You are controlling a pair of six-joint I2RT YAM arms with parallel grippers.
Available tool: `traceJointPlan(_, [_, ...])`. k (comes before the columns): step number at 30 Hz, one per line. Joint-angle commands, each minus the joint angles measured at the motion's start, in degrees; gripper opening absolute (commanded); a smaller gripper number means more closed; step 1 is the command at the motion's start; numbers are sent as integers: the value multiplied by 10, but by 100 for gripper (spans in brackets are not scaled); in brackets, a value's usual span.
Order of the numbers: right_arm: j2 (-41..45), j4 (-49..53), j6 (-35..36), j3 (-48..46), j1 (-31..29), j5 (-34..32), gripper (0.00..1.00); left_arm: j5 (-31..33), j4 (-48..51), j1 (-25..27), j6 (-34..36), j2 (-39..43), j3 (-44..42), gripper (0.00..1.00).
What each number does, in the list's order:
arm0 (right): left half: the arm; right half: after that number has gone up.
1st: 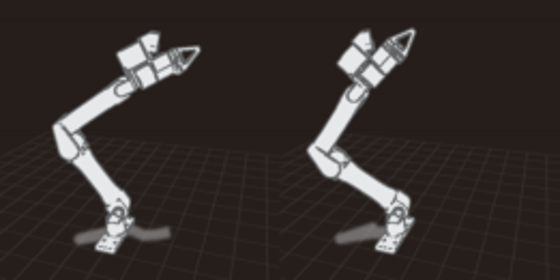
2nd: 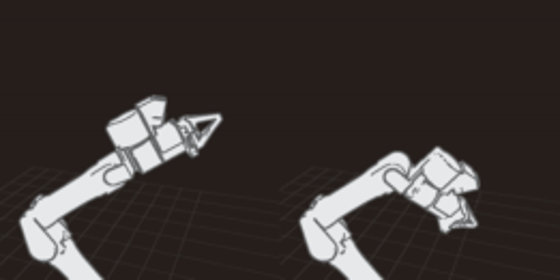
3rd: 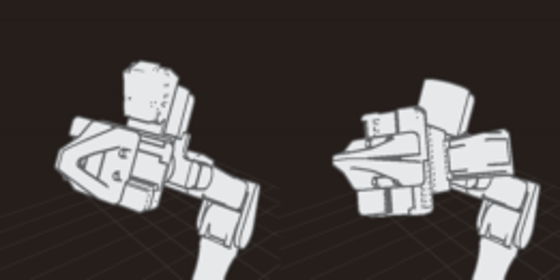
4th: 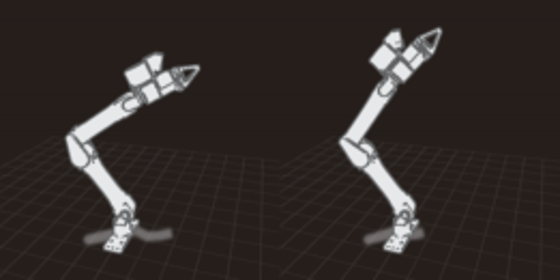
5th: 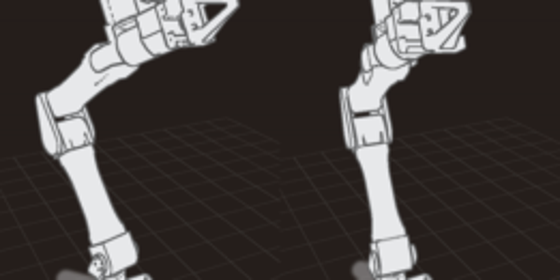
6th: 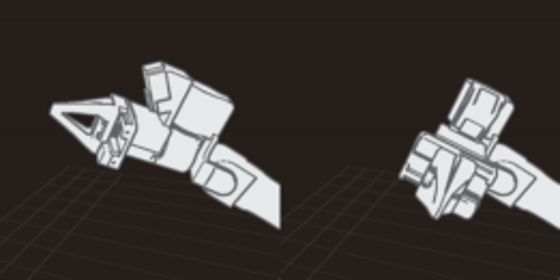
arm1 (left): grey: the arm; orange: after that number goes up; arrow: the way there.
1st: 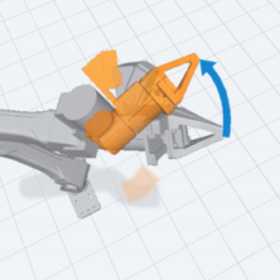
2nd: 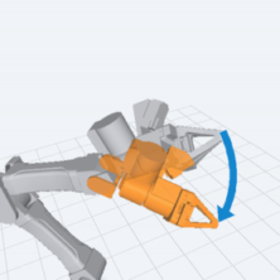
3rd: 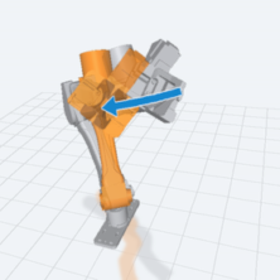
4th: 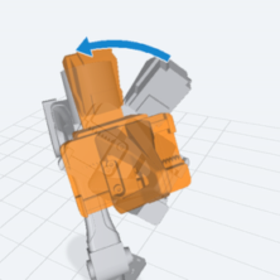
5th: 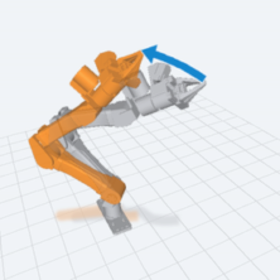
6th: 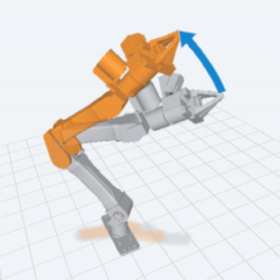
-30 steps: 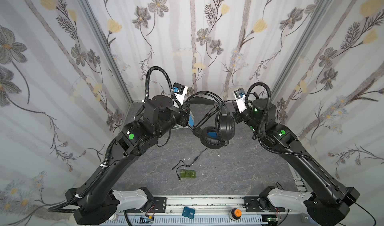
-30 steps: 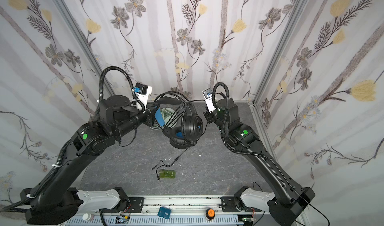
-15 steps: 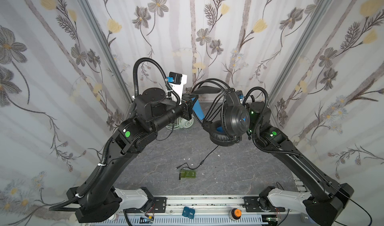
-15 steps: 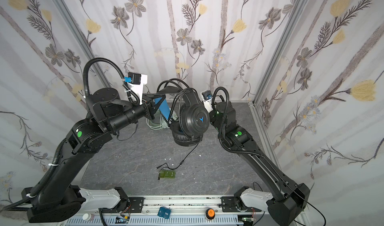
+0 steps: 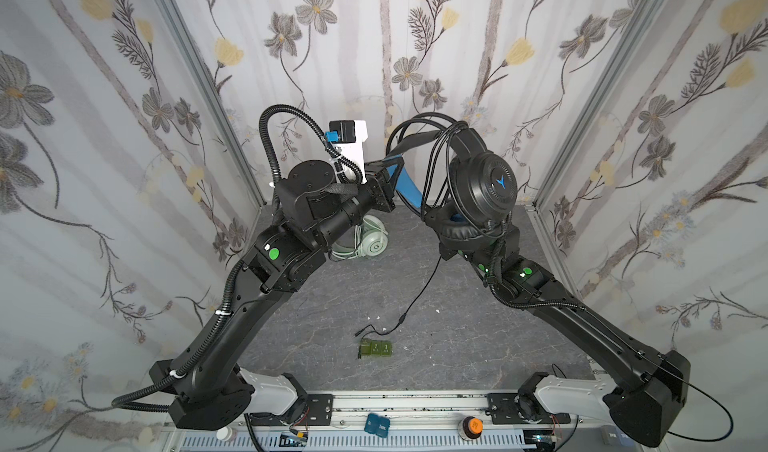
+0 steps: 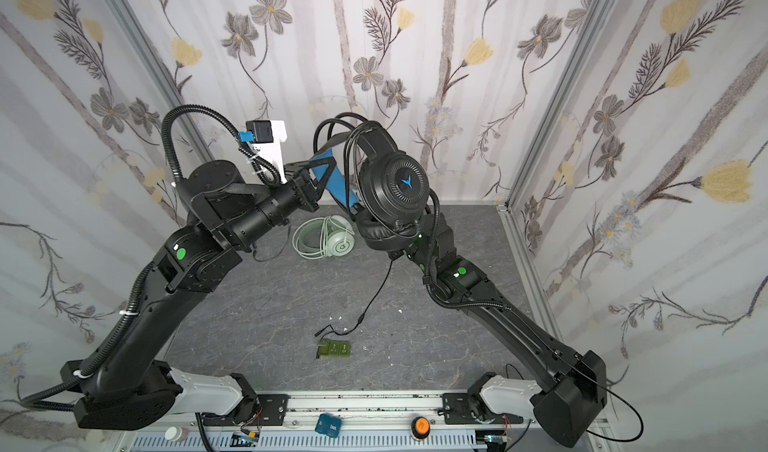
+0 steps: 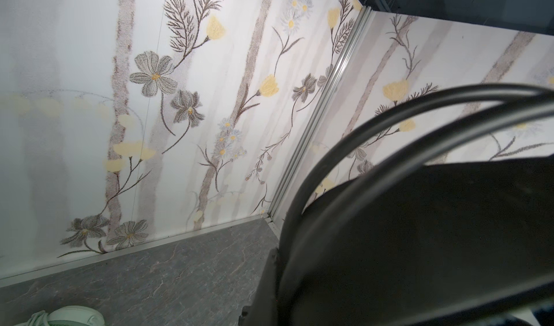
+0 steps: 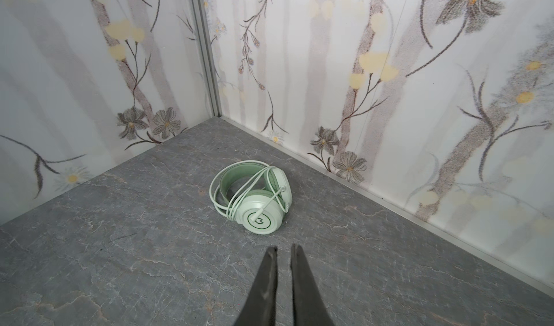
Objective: Wrap the headphones
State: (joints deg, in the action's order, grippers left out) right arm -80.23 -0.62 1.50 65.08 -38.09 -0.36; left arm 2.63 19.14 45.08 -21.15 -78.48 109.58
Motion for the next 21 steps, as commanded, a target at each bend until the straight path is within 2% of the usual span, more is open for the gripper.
traceJointPlan(1, [-4,-45,-22,-10,-7,8,13,15,-105,0,-57,-10,19,0])
traceJointPlan(7, [-17,-83,-51,-25,-12,31,12,17,-128,-1,-91,-18,26,0])
traceJointPlan(17, [-52,-89,-63,-28,-28,38,6,86,-148,-13,-140,-13,15,0])
traceJointPlan(21, [-52,-70,-56,-26,-41,21,1,113,-144,-28,-155,-17,11,0])
